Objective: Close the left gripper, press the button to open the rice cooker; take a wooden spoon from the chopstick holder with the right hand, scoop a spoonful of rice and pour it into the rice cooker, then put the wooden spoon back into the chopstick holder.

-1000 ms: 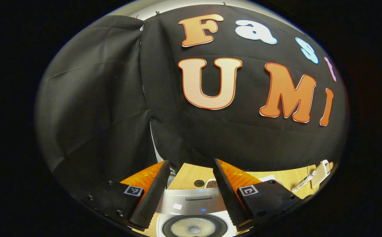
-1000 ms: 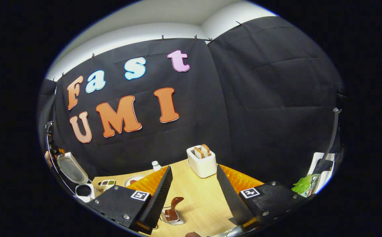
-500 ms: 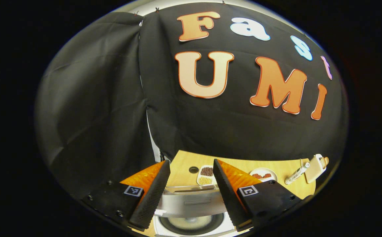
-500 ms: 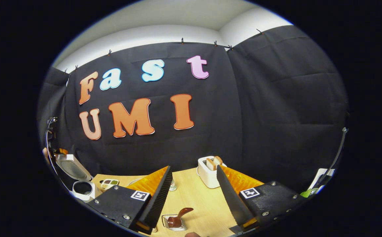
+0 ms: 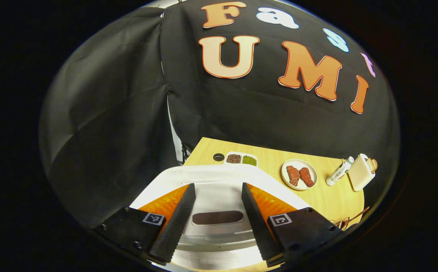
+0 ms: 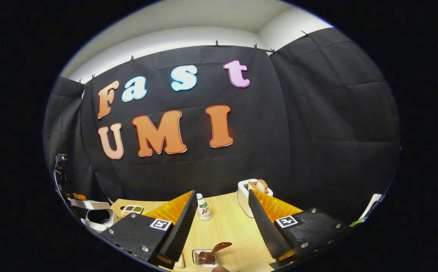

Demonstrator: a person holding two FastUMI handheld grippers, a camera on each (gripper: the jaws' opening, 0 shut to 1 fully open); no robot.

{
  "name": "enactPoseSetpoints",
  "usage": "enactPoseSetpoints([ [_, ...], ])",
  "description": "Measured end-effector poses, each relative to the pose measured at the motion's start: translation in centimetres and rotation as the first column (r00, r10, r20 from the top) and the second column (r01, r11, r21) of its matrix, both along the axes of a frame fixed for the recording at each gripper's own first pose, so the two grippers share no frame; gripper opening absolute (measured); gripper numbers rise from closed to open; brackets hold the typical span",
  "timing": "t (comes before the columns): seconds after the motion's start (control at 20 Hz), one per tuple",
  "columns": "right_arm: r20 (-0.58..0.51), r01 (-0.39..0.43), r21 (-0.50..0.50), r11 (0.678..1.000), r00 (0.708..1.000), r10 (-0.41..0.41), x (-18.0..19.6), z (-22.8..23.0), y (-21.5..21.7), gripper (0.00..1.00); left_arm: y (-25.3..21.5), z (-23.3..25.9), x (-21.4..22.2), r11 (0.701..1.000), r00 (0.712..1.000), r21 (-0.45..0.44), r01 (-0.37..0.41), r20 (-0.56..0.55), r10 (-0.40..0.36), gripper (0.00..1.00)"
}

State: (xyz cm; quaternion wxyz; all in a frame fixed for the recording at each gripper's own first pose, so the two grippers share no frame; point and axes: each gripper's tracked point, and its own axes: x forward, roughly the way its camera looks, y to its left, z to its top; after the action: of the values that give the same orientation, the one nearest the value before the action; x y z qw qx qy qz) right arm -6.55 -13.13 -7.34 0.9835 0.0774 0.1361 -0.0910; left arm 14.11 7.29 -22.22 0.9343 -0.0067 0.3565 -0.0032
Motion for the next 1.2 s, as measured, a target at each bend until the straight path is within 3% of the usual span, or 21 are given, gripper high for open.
enactPoseSetpoints([
  [0.05,-0.005,-0.009,0.001,1.000,1.000,0.009,0.1,-0.3,0.3,0.85,0.0,-0.5,-1.0,1.000,1.000,0.000,0.000,-0.012,0.000,0.89],
  [0.25,-0.022,-0.028,0.003,1.000,0.999,0.028,0.0,-1.2,0.8,0.85,-0.3,-4.0,-4.3,1.000,0.996,0.010,-0.014,-0.092,0.015,0.86],
  [0.35,-0.031,-0.036,0.010,0.999,0.999,0.036,-0.2,-1.8,1.1,0.85,-0.5,-6.9,-6.2,1.000,0.986,0.012,-0.028,-0.162,0.029,0.89],
  [0.4,-0.034,-0.034,0.006,0.999,0.999,0.034,-0.1,-2.0,0.9,0.85,-0.7,-6.1,-6.2,0.999,0.992,0.012,-0.039,-0.120,0.040,0.89],
  [0.6,-0.039,-0.034,0.012,0.999,0.999,0.035,-0.4,-2.4,0.9,0.85,-0.5,-6.7,-5.9,0.999,0.989,0.028,-0.035,-0.143,0.039,0.90],
  [0.65,-0.039,-0.032,0.008,0.999,0.999,0.032,-0.5,-2.4,0.8,0.85,-0.6,-6.5,-5.9,0.999,0.990,0.025,-0.038,-0.136,0.041,0.86],
  [0.7,-0.038,-0.029,0.003,1.000,0.999,0.029,-0.5,-2.4,0.7,0.85,-0.6,-6.6,-6.0,0.999,0.989,0.026,-0.037,-0.145,0.041,0.90],
  [0.8,-0.037,-0.029,-0.004,1.000,0.999,0.029,-0.5,-2.2,0.7,0.85,-0.9,-6.4,-6.2,0.999,0.987,0.003,-0.047,-0.154,0.046,0.89],
  [0.9,-0.031,-0.029,-0.020,0.999,0.999,0.028,-0.2,-1.7,0.7,0.85,-1.7,-4.8,-5.6,0.998,0.993,-0.026,-0.049,-0.110,0.046,0.86],
  [1.05,-0.012,-0.043,-0.031,0.999,0.999,0.043,0.2,-0.9,1.4,0.85,-1.8,0.2,-4.3,1.000,1.000,0.025,-0.007,0.024,0.006,0.89],
  [1.15,-0.008,-0.057,-0.038,0.998,0.998,0.057,0.7,-0.8,2.1,0.85,-2.8,4.5,-4.1,0.998,0.991,0.052,0.032,0.131,-0.039,0.85],
  [1.2,-0.001,-0.067,-0.041,0.997,0.998,0.067,1.0,-0.5,2.6,0.85,-3.3,6.9,-4.0,0.997,0.980,0.065,0.050,0.187,-0.062,0.89],
])
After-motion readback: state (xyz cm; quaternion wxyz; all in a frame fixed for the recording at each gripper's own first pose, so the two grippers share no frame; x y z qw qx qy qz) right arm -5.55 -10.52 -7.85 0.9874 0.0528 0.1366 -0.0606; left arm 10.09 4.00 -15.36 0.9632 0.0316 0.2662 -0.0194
